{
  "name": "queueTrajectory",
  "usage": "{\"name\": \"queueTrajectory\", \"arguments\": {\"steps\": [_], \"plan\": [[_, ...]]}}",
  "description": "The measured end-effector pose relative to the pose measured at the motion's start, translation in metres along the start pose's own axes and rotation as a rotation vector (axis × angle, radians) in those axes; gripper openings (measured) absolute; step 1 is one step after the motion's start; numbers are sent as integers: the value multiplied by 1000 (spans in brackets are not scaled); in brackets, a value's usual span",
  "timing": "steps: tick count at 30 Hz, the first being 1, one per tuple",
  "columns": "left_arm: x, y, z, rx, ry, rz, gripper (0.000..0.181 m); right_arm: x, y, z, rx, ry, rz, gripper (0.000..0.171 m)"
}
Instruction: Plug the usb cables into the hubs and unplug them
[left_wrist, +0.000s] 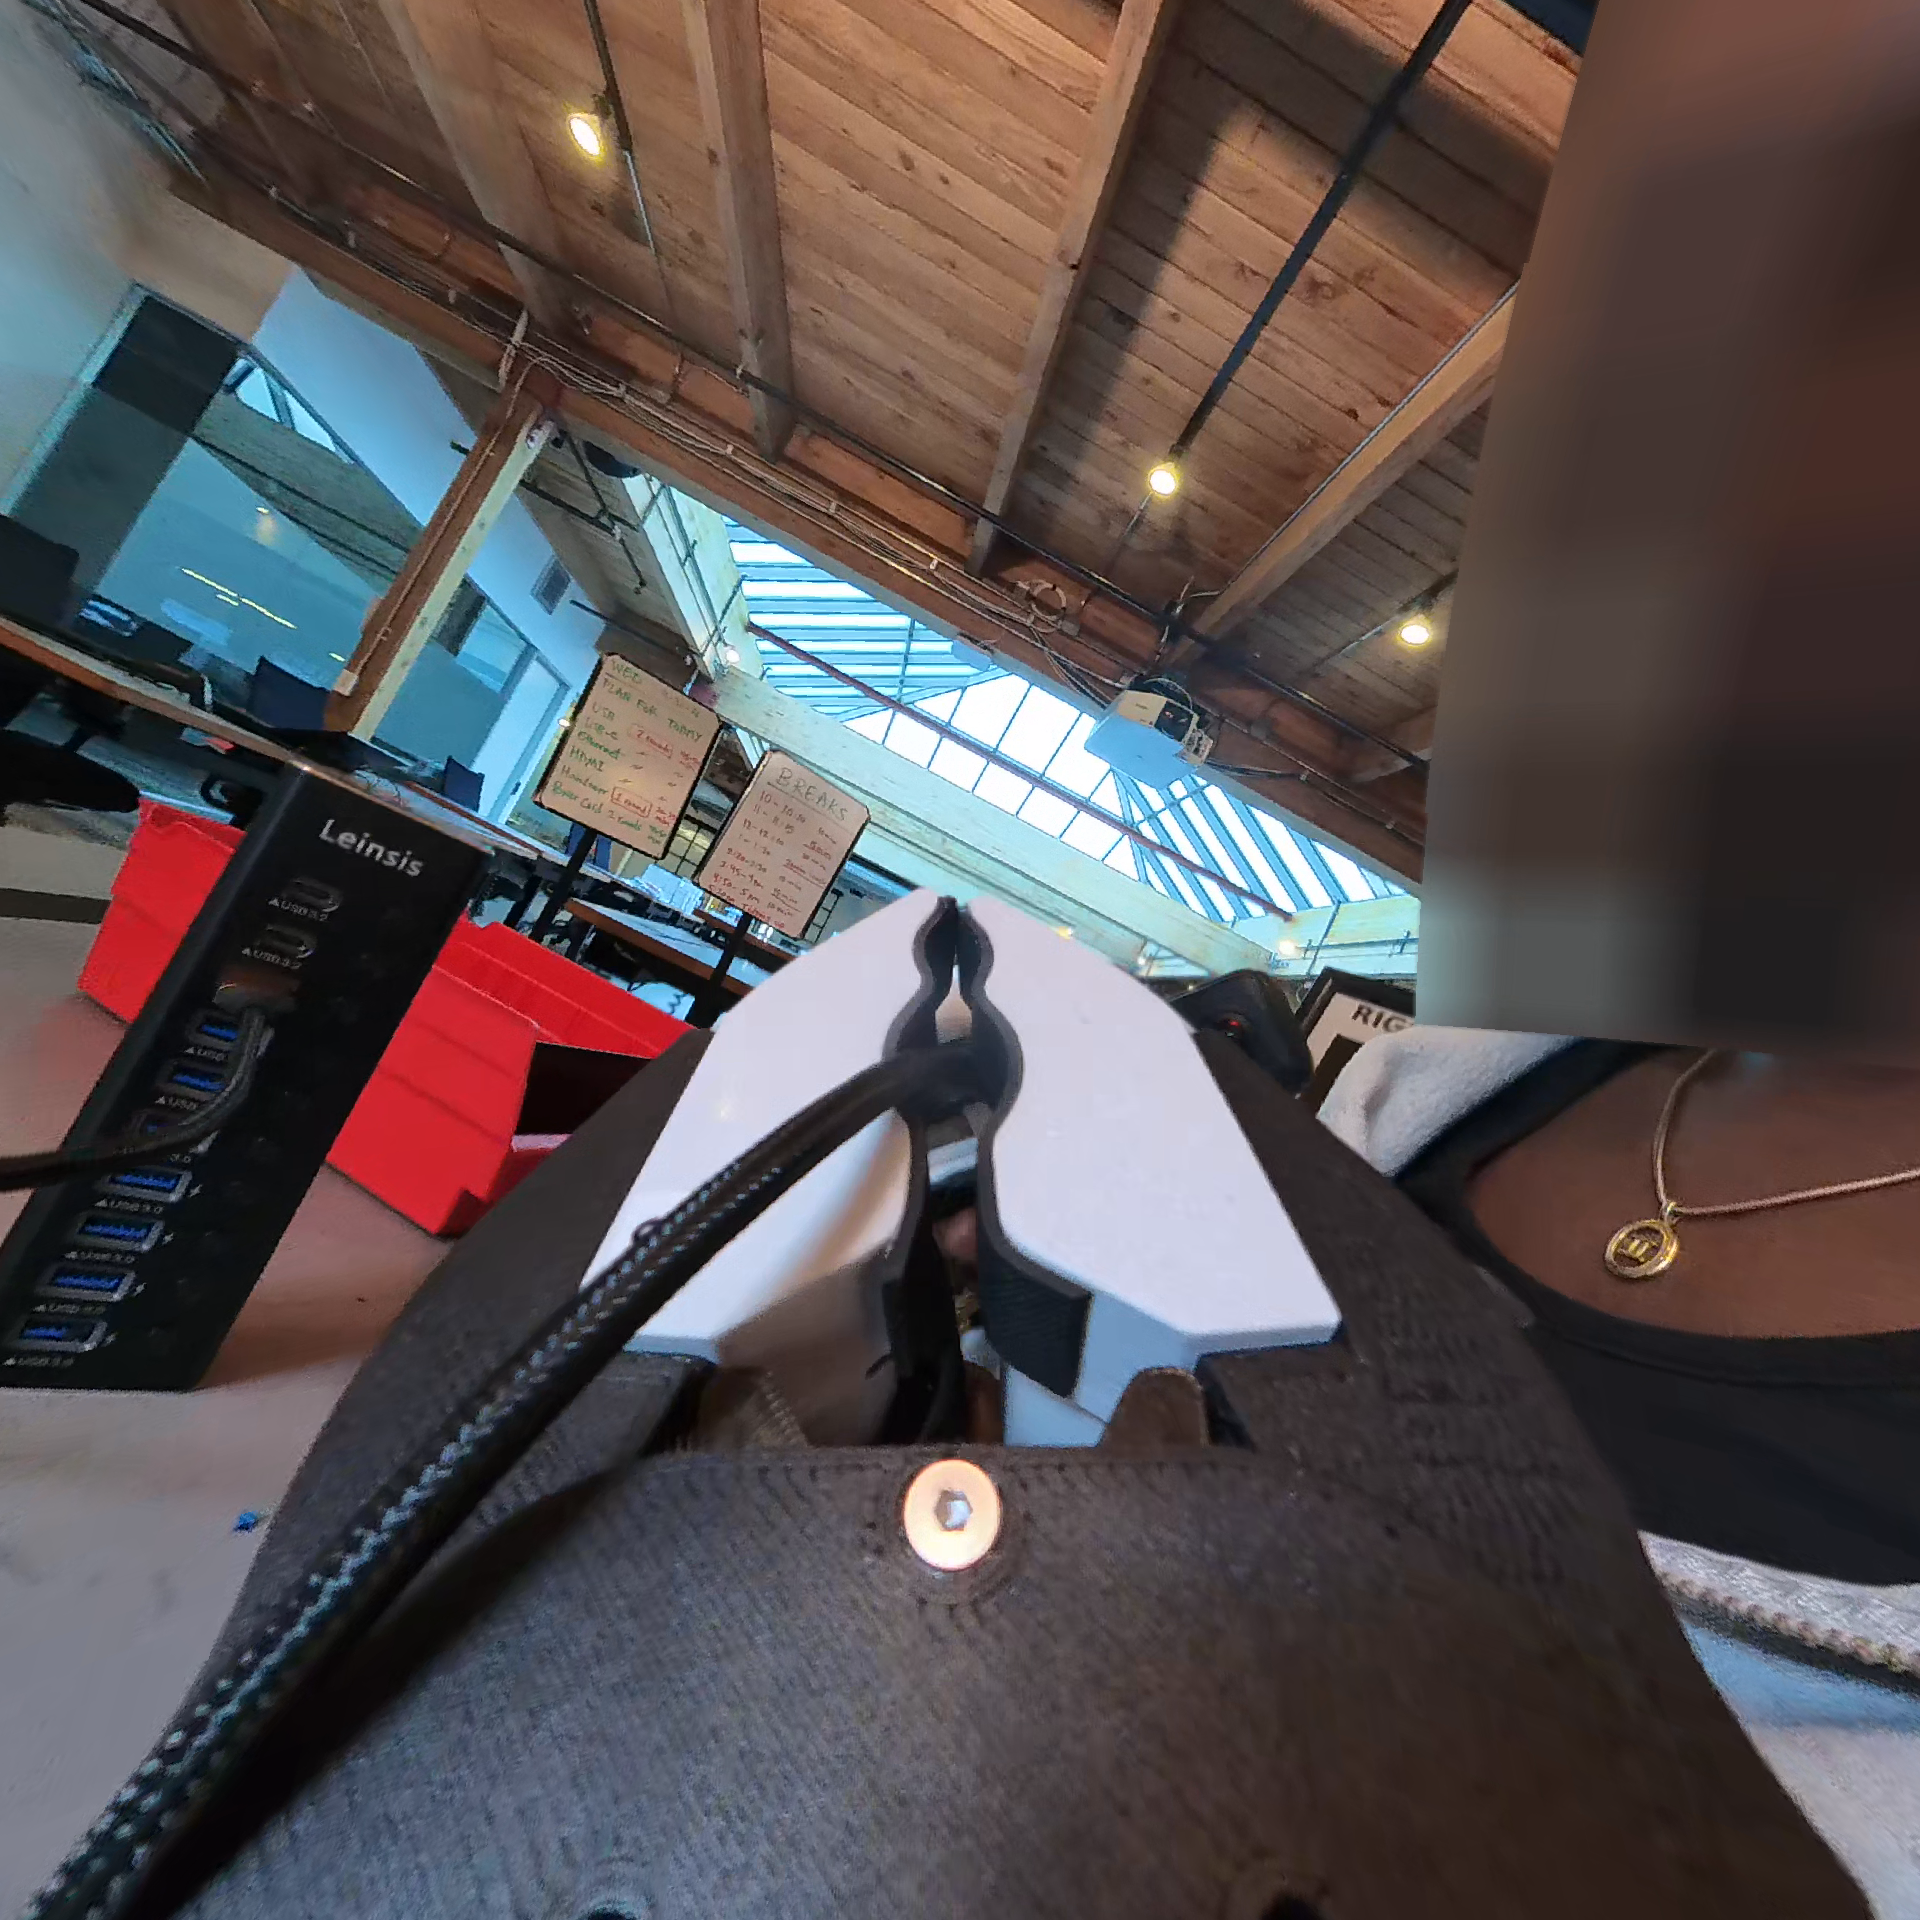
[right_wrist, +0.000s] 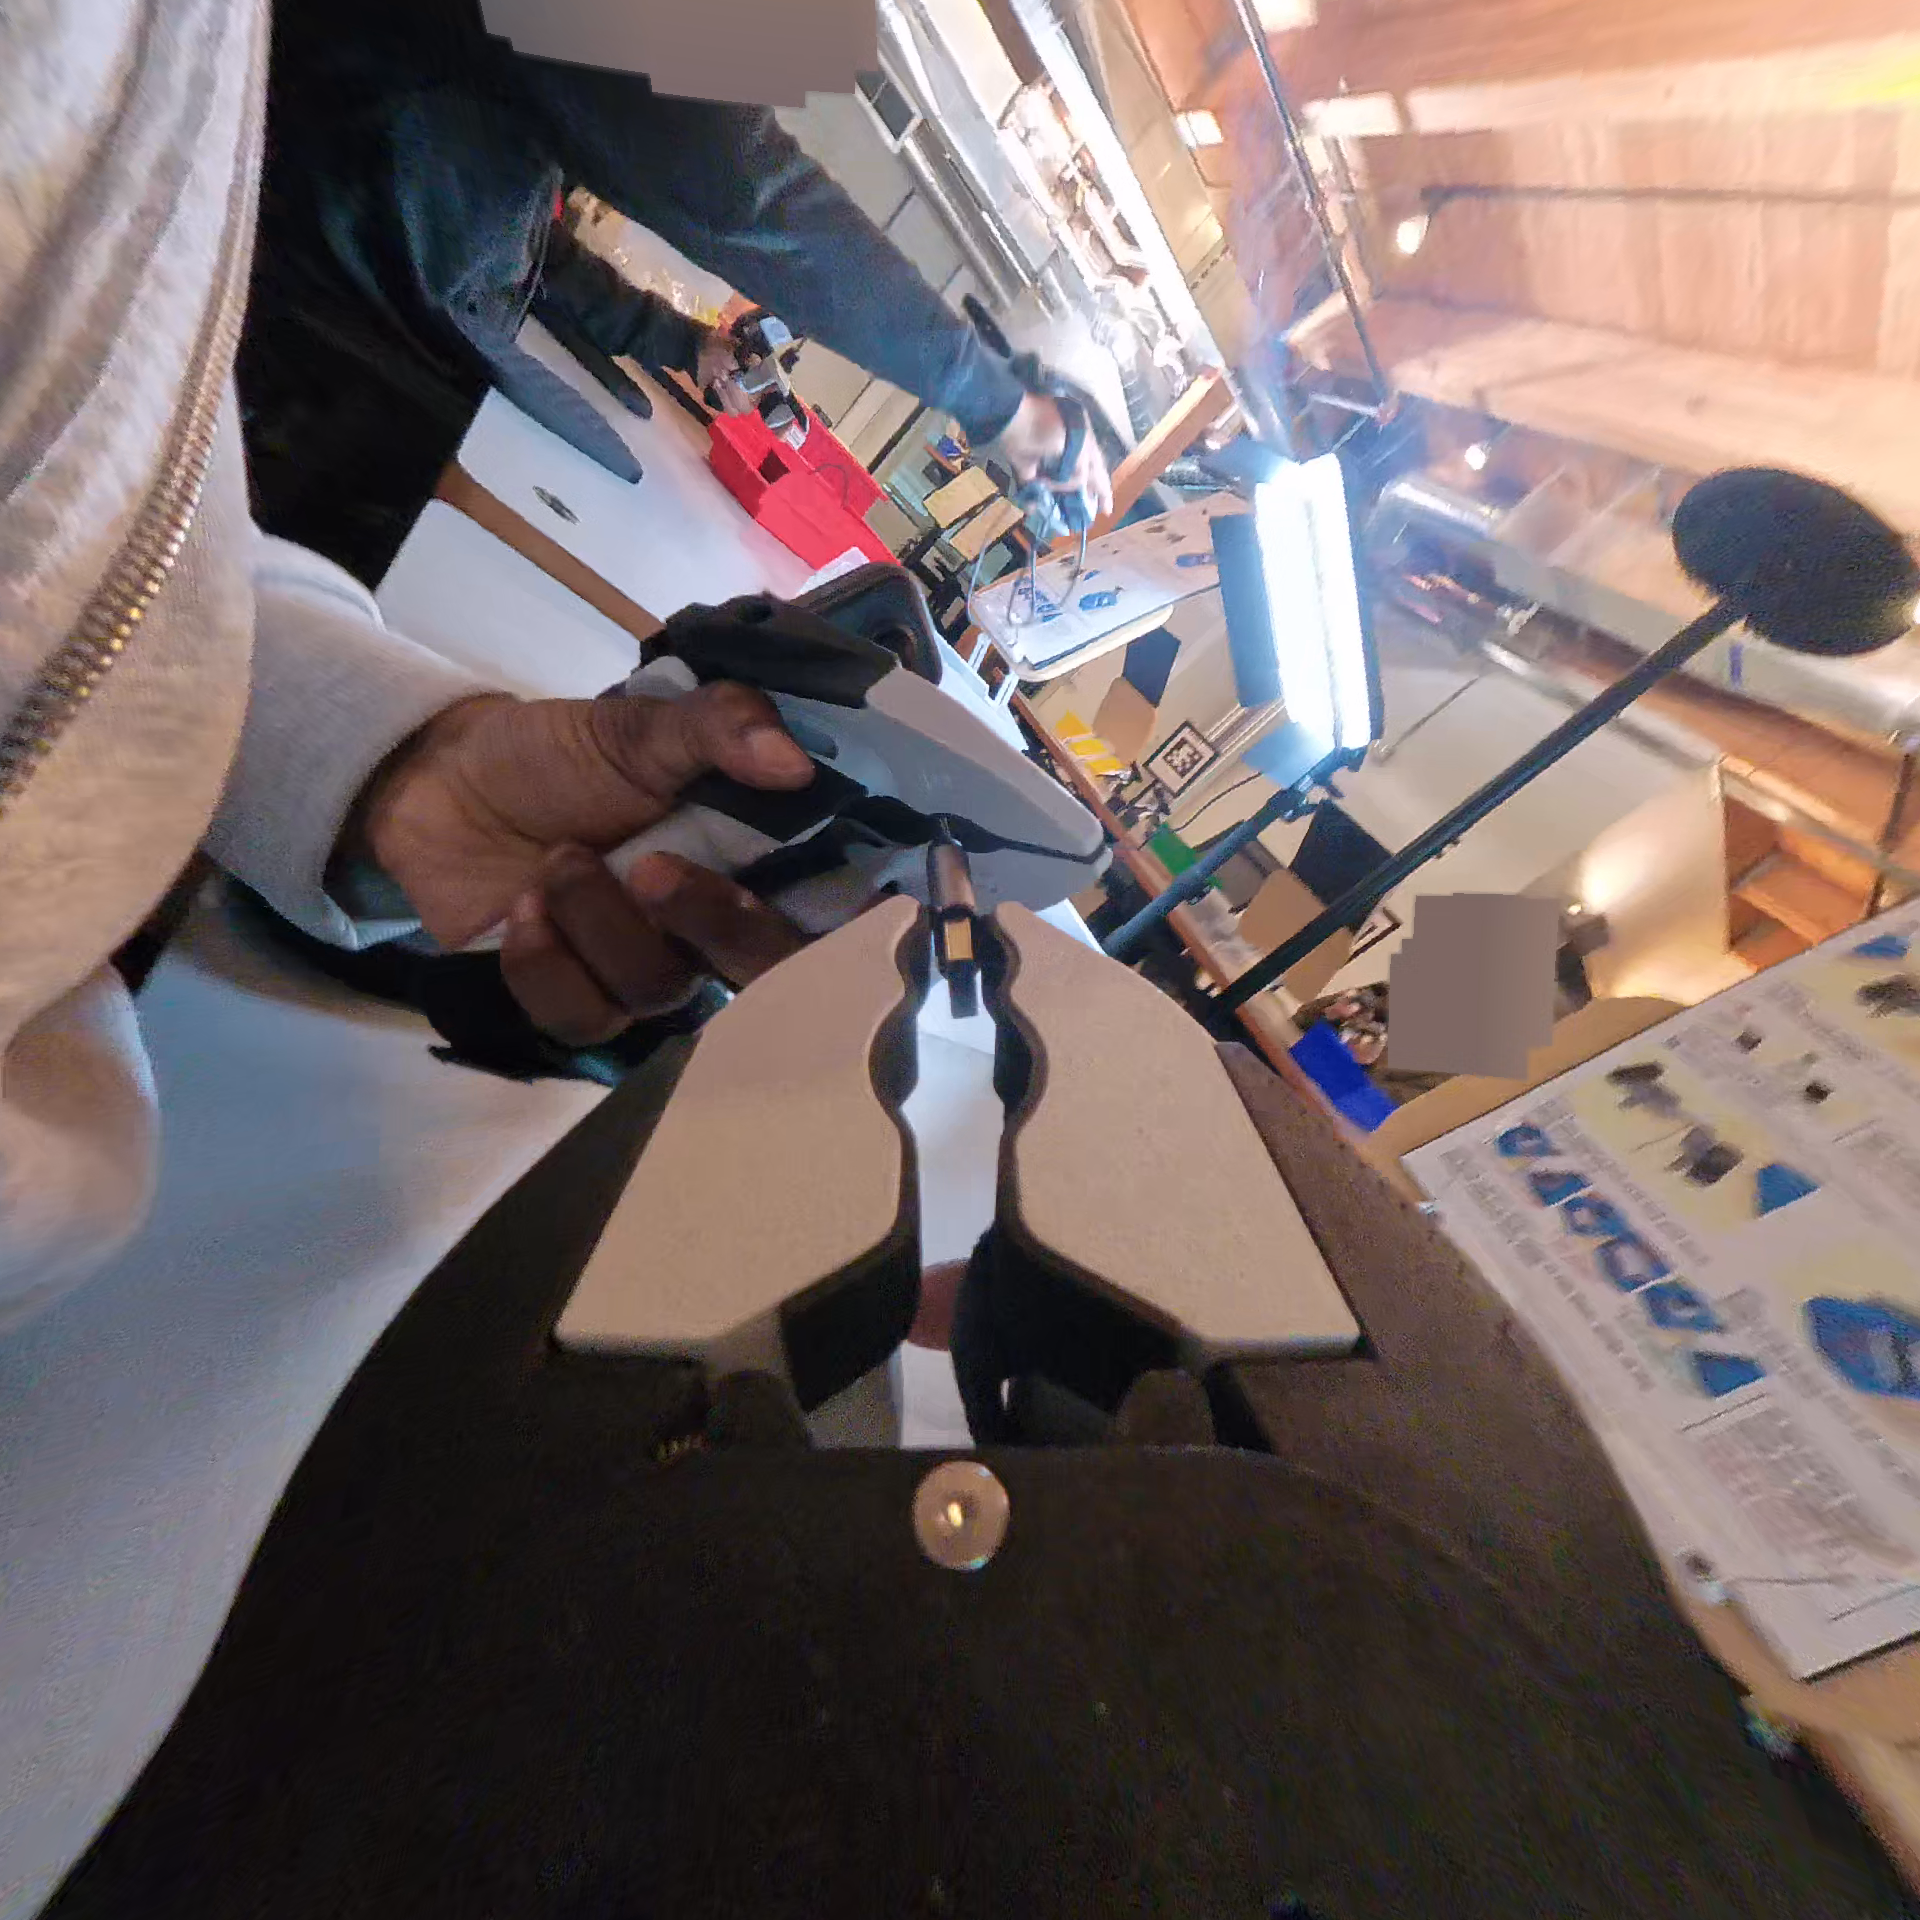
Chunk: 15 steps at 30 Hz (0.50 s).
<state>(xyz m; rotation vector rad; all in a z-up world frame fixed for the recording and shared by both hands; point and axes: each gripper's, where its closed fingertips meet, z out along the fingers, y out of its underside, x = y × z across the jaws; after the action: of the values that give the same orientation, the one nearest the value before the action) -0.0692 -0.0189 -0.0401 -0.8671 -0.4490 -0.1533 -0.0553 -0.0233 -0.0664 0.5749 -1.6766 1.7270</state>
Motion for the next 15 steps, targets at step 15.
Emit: {"name": "queueTrajectory", "arguments": {"steps": [15], "plan": [[20, 16, 2, -476, 38, 211, 30, 10, -25, -1, 54, -154, -427, 8]]}}
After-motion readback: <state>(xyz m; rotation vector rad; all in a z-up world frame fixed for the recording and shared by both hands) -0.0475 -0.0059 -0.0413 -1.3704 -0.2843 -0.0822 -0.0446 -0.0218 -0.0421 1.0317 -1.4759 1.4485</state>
